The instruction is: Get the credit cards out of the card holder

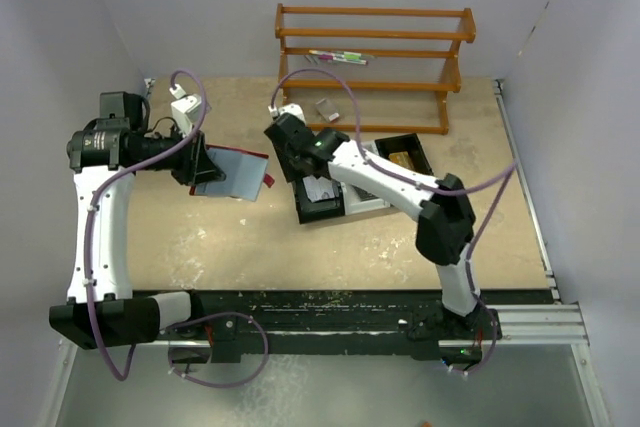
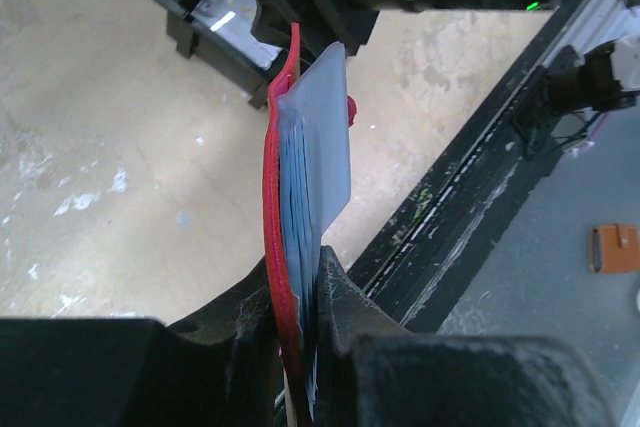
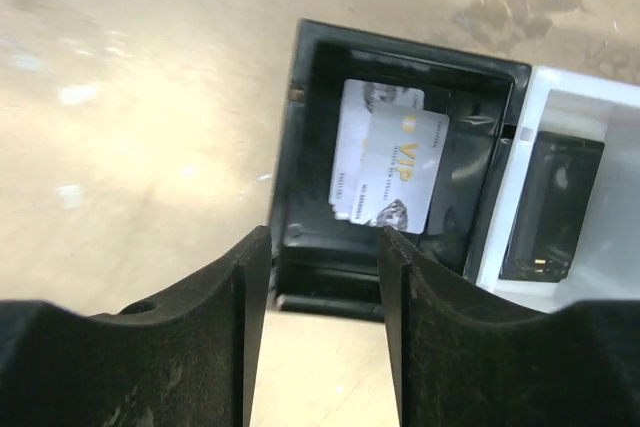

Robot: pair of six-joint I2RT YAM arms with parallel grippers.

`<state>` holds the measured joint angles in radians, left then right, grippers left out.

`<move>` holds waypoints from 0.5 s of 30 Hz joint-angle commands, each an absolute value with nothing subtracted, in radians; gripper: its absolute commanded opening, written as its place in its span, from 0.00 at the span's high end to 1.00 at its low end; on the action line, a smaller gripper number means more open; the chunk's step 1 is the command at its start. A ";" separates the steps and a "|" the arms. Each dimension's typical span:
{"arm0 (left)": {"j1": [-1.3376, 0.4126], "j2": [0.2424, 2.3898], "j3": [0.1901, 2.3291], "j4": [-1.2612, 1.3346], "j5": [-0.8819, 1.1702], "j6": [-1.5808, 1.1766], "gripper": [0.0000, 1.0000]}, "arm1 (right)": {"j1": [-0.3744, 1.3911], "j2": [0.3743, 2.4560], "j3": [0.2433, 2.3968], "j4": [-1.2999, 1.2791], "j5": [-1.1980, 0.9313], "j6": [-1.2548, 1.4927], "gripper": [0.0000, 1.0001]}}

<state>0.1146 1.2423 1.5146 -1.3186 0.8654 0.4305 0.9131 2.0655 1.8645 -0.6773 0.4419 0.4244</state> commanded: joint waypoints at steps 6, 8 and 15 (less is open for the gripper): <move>0.114 1.235 1.640 -1.431 1.178 0.447 1.00 | 0.800 1.559 1.652 -0.422 0.024 0.515 0.23; 0.114 1.243 1.657 -1.464 1.231 0.467 1.00 | 0.755 1.439 1.543 -0.292 -0.090 0.529 0.14; 0.114 1.243 1.682 -1.535 1.424 0.526 1.00 | 0.722 1.292 1.454 -0.095 -0.488 0.565 0.01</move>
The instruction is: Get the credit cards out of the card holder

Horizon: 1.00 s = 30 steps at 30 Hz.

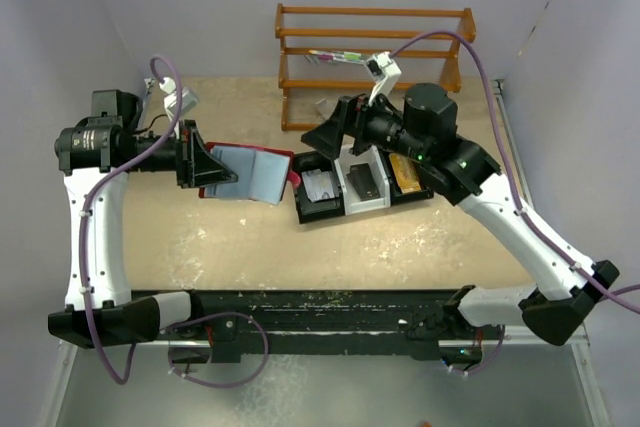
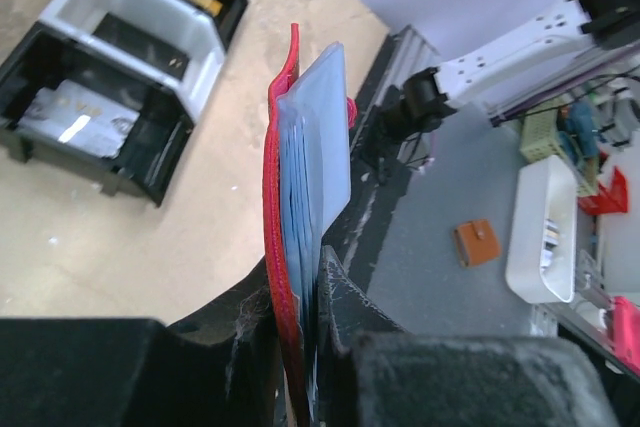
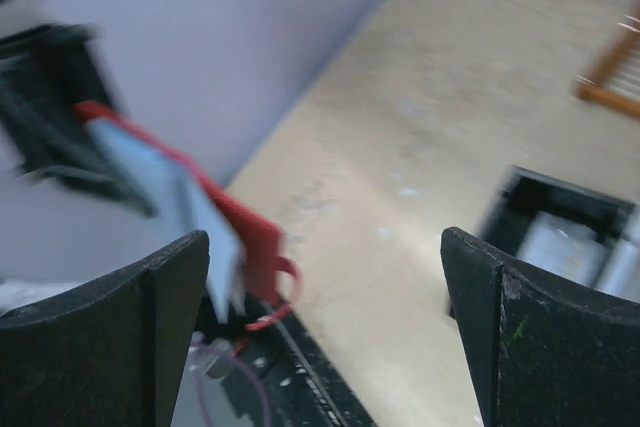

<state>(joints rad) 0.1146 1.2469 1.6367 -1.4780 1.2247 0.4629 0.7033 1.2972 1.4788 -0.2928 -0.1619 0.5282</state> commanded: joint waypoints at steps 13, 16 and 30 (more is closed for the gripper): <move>0.109 1.206 1.676 -1.482 1.604 0.440 1.00 | 0.819 1.241 1.347 0.183 -0.635 0.703 0.01; 0.108 1.189 1.651 -1.414 1.601 0.366 1.00 | 0.851 1.252 1.344 0.193 -0.627 0.711 0.00; 0.107 1.105 1.570 -1.201 1.578 0.153 1.00 | 0.900 1.310 1.299 0.294 -0.509 0.781 0.63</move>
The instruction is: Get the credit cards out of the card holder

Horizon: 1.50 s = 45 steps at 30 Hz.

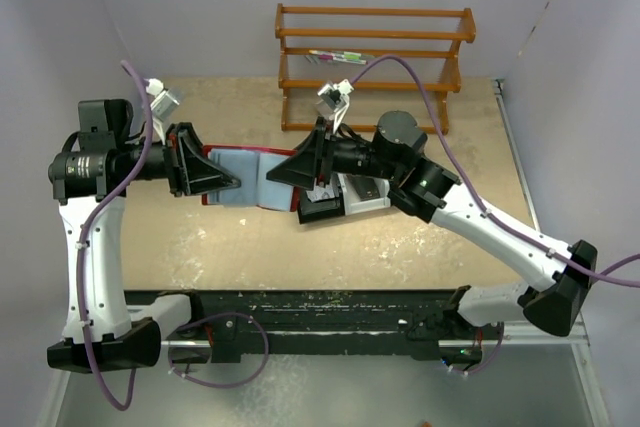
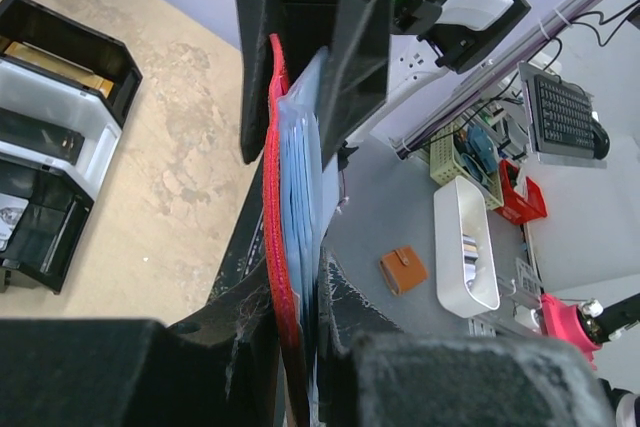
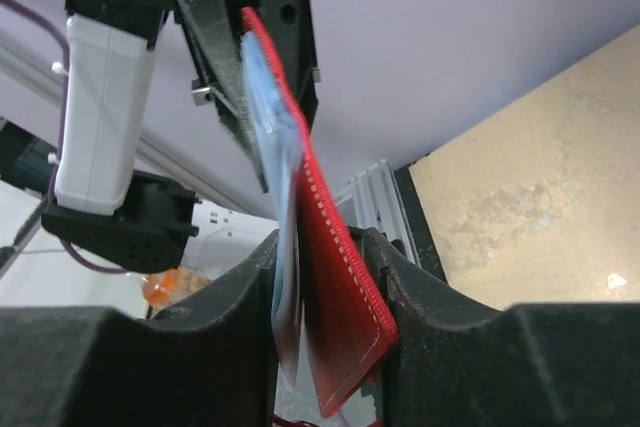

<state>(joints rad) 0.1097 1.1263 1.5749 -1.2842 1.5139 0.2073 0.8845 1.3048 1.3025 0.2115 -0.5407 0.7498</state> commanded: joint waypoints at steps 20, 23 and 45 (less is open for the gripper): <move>0.107 1.093 1.584 -1.390 1.570 0.369 0.45 | 0.896 1.173 1.193 0.308 -0.474 0.764 1.00; 0.107 1.093 1.583 -1.411 1.549 0.404 0.47 | 0.892 1.154 1.189 0.308 -0.486 0.756 1.00; 0.063 1.107 1.608 -1.477 1.588 0.459 0.74 | 0.873 1.142 1.177 0.301 -0.546 0.758 1.00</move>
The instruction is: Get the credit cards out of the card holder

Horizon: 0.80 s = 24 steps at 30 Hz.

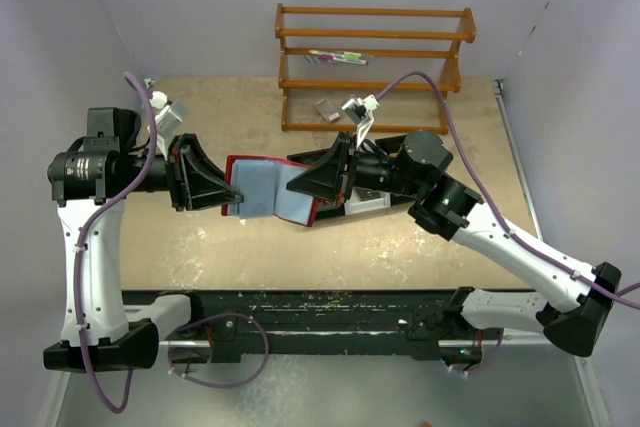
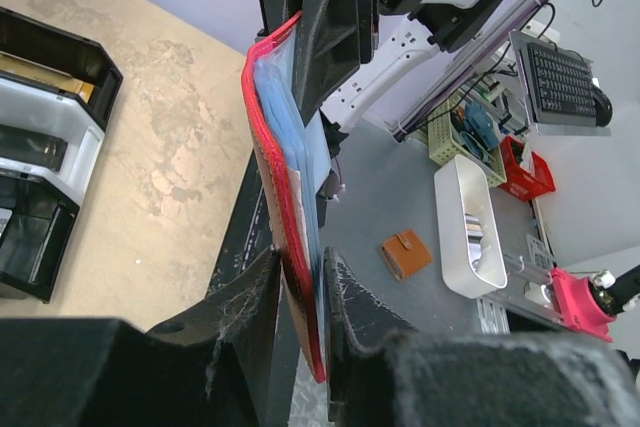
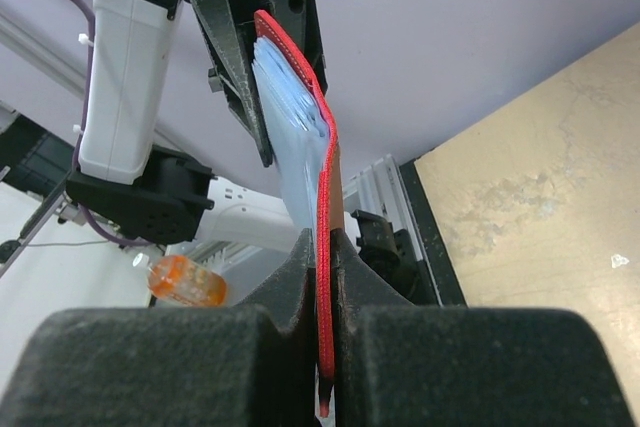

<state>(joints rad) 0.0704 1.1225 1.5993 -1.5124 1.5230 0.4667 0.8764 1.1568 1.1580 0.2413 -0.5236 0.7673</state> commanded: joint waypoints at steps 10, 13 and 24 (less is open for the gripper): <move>0.063 1.087 1.581 -1.355 1.622 0.321 0.87 | 0.871 1.179 1.186 0.281 -0.540 0.762 0.73; 0.064 1.061 1.541 -1.224 1.576 0.183 0.92 | 0.872 1.199 1.195 0.314 -0.508 0.763 0.47; 0.063 1.025 1.484 -1.059 1.473 0.022 0.98 | 0.931 1.256 1.218 0.393 -0.484 0.777 0.03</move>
